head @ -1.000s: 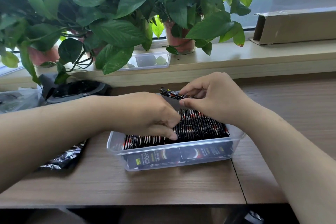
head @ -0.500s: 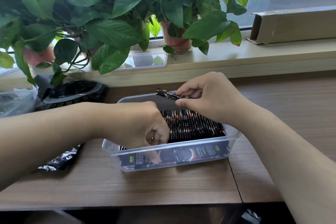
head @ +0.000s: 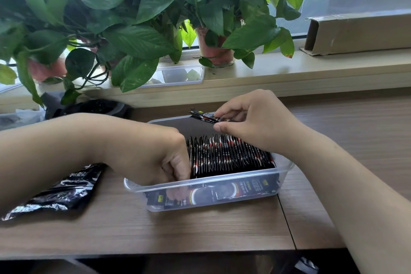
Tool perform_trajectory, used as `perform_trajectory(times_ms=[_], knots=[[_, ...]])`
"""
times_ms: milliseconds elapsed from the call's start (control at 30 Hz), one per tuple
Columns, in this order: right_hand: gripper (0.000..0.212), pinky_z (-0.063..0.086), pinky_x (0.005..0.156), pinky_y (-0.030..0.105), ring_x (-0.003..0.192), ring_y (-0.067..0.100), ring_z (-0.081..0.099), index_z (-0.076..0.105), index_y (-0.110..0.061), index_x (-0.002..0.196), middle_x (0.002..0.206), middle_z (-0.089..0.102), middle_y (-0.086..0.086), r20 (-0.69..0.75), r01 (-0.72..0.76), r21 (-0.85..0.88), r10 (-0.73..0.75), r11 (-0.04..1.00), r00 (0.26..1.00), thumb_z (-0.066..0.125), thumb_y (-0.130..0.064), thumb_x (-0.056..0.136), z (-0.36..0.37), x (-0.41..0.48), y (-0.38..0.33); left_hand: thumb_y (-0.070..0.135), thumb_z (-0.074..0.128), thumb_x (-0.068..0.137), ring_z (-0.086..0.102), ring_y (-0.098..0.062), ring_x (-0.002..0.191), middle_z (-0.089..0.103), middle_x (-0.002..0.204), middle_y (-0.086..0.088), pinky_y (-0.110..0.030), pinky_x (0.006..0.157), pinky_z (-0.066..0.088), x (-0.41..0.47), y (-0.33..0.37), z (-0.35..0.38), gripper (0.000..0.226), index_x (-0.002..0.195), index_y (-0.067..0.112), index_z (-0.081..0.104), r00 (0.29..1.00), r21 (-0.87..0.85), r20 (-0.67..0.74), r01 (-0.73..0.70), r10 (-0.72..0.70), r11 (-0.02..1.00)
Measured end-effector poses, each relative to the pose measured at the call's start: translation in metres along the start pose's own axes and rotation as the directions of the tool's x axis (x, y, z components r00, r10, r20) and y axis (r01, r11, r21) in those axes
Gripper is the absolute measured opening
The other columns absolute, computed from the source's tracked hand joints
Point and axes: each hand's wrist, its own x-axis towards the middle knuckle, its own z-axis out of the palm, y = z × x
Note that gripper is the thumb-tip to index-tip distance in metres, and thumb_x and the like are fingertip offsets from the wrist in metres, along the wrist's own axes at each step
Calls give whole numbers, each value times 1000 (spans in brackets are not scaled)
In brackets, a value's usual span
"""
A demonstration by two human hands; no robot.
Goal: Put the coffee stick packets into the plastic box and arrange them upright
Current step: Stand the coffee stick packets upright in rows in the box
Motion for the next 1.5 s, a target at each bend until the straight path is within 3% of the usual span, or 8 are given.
perform_trajectory(times_ms=[267, 533, 700, 800, 1067, 1200, 1367, 1500], knots=[[24, 57, 72, 17, 74, 0, 70, 80, -22, 99, 79, 76, -8, 2, 4, 3, -4, 1000, 1000, 84, -30, 77, 0, 0, 0, 21, 42, 83, 67, -4, 78, 72, 78, 11, -30, 80, 55, -13, 0, 3, 31, 80, 24, 72, 990, -119, 86, 118, -108, 986], [26, 58, 73, 18, 73, 2, 71, 80, -19, 101, 81, 77, -7, 2, 2, -1, -2, 1000, 1000, 84, -29, 77, -1, -1, -1, 37, 39, 74, 67, -9, 74, 71, 76, 8, -28, 71, 53, -16, -16, 1, 38, 76, 23, 74, 931, 119, -364, 68, -20, 991], [26, 58, 72, 18, 72, 2, 70, 80, -20, 100, 81, 76, -8, 9, -6, 2, 6, 1000, 1000, 84, -29, 77, -1, -1, -2, 26, 46, 80, 56, 11, 91, 66, 108, 20, -1, 77, 36, -1, -39, 11, 44, 111, 34, 75, 905, 267, -416, 25, 92, 963], [24, 58, 72, 20, 71, 2, 70, 80, -22, 99, 79, 76, -8, -3, -14, 1, 14, 1000, 1000, 84, -30, 77, -1, -2, -2, 38, 32, 81, 44, 11, 120, 49, 137, 27, -4, 100, 30, 6, -44, 14, 59, 132, 42, 61, 939, 329, -338, 50, 68, 943], [24, 58, 71, 19, 71, 1, 70, 80, -23, 99, 79, 76, -11, 11, -15, -6, 15, 1000, 1000, 84, -30, 77, -2, -3, -4, 45, 21, 82, 51, 3, 118, 47, 139, 24, -12, 101, 36, 0, -47, 20, 65, 133, 38, 60, 911, 370, -410, 112, 54, 922], [25, 56, 71, 15, 73, -1, 69, 79, -25, 101, 81, 75, -11, 21, -15, -15, 15, 1000, 1000, 84, -32, 77, -3, -3, -5, 29, 40, 84, 65, -7, 92, 69, 104, 13, -29, 85, 52, -12, -56, 19, 38, 96, 22, 76, 730, 310, -671, 118, 129, 943], [23, 56, 74, 17, 76, -3, 69, 80, -27, 95, 78, 76, -14, 131, 38, -10, -36, 999, 991, 86, -33, 73, -8, -6, -25, 20, 43, 77, 62, -9, 96, 69, 94, 9, -25, 91, 46, -3, -63, 40, 30, 75, 16, 73, 272, -57, -958, 124, -89, 991], [28, 50, 66, 10, 76, -6, 65, 80, -31, 93, 80, 74, -18, 401, 75, -84, -36, 994, 916, 89, -38, 68, -6, -8, -48, 11, 44, 75, 60, 2, 97, 69, 98, 8, -9, 87, 41, 6, -64, 55, 27, 75, 20, 70, 189, -285, -941, 9, -282, 958]])
